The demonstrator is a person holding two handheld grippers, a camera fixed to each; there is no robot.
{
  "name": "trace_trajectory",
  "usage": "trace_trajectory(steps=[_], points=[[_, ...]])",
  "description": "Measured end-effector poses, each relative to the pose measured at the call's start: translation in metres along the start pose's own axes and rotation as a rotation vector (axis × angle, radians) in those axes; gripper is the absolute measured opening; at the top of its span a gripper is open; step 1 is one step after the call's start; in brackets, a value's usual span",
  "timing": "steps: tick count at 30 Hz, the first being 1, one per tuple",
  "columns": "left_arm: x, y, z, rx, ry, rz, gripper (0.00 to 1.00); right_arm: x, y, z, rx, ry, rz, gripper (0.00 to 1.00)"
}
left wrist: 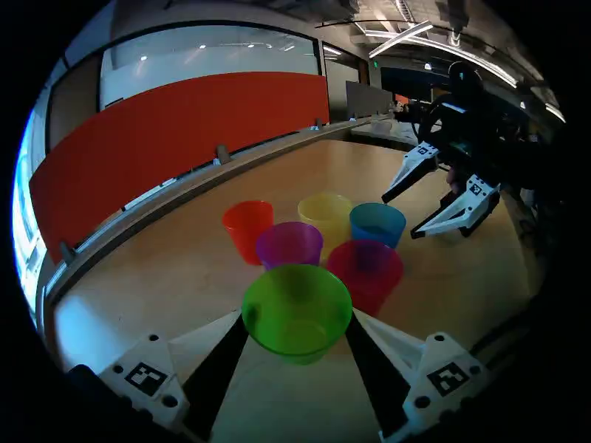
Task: Pour water
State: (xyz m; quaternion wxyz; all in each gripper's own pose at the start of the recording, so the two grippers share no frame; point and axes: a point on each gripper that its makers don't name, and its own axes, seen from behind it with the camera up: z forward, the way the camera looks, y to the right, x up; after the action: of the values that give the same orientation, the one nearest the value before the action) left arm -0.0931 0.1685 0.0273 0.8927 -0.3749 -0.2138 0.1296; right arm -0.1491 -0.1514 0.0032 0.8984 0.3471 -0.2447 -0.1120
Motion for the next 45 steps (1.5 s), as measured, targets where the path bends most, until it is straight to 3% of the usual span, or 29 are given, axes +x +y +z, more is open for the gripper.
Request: trace_trajectory(steps=[24,45], points=[[0.002,0.003,-0.03,0.044,0.025,-0.044,0.86,-0.002,-0.013,0.036,0.041,-0.047,0.021,0.98],[-0.001,0.006,-0.034,0.047,0.034,-0.075,0.86,0.003,-0.013,0.044,0.04,-0.031,0.074,0.87]])
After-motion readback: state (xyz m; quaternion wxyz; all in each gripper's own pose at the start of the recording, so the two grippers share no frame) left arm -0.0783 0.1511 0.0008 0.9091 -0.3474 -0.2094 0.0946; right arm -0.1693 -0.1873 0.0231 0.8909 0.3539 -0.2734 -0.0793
